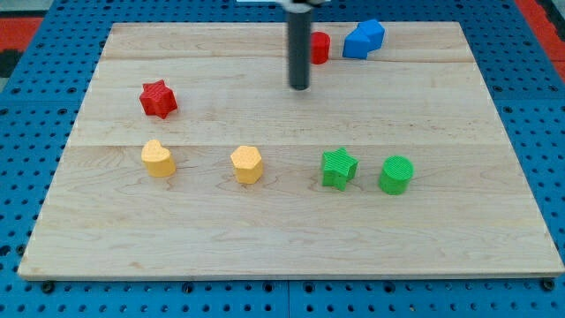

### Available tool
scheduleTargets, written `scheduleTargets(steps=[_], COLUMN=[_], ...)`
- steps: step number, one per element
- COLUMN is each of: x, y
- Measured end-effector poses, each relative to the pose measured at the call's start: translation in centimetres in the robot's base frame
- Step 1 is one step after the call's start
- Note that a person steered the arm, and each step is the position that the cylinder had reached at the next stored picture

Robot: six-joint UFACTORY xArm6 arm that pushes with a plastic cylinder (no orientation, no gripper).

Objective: Move the red circle to the down

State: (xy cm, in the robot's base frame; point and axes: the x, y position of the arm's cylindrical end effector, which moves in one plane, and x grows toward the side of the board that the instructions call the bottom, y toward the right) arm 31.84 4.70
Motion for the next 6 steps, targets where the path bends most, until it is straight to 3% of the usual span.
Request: scheduleTargets(steps=[1,2,4,5,6], x=[-3.8,-7.8,-7.1,-7.0,-12.3], y=[4.9,4.3,-5.4,-3.5,-1.6])
